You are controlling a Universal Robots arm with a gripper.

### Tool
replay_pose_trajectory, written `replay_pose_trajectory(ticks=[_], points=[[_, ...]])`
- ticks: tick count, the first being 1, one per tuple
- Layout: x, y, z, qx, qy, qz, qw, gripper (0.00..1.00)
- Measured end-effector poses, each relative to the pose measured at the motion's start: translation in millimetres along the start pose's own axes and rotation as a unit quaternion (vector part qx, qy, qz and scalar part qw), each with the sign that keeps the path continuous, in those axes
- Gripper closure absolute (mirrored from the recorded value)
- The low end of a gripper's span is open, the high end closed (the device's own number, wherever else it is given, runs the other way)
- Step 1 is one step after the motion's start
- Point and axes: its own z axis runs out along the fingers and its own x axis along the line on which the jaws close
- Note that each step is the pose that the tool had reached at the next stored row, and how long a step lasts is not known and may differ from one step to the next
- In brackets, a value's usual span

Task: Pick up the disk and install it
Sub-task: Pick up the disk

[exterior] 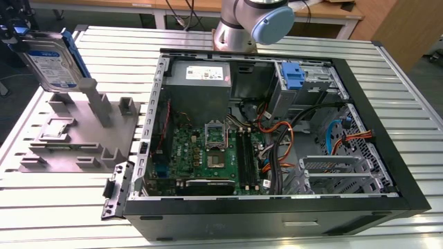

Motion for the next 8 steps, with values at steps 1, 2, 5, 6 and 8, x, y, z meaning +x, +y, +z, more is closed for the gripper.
replay_pose_trajectory(ticks=[1,2,5,6,8], points=[[0.0,0.0,-0.3,0.0,0.0,0.0,1.0,0.64],[0.0,0.0,-0.5,0.0,0.0,0.0,1.0,0.64],[-0.1,0.0,-1.2,0.0,0.0,0.0,1.0,0.64],[-0.1,0.0,-1.4,0.0,0.0,0.0,1.0,0.64],[-0.1,0.0,-1.9,0.0,0.0,0.0,1.0,0.64]])
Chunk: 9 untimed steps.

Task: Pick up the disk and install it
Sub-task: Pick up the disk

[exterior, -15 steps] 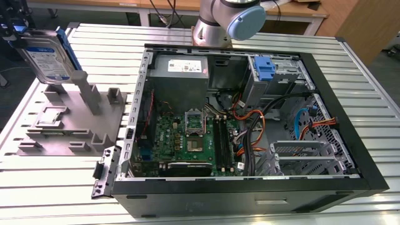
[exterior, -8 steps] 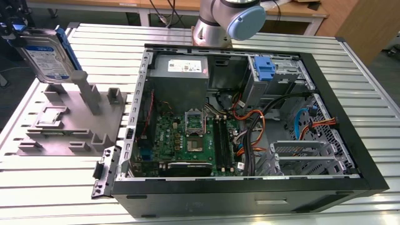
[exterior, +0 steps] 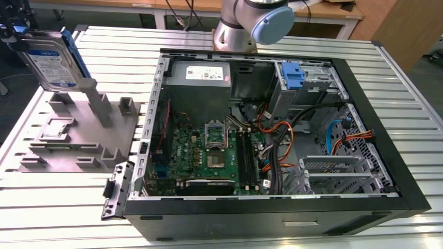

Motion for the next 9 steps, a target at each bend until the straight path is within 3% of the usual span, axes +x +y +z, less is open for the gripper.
replay_pose_trajectory(ticks=[9], points=[[-0.1,0.0,-2.3,0.0,0.0,0.0,1.0,0.64]])
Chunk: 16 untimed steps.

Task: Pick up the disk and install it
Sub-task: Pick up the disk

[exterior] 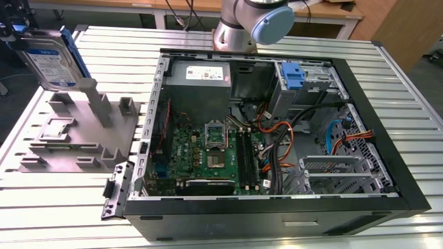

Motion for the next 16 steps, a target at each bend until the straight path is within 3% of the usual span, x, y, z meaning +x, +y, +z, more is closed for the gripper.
replay_pose_trajectory(ticks=[14,16], points=[[-0.1,0.1,-3.0,0.0,0.0,0.0,1.0,0.64],[-0.2,0.1,-6.0,0.0,0.0,0.0,1.0,0.64]])
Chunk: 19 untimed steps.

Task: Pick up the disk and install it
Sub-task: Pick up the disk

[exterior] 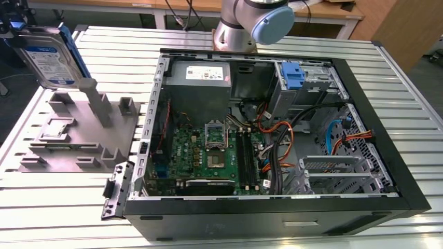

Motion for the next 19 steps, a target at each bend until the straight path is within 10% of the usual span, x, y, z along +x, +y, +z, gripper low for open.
replay_pose_trajectory(ticks=[19], points=[[-0.3,0.2,-10.1,-0.0001,0.0001,0.0,1.0,0.64]])
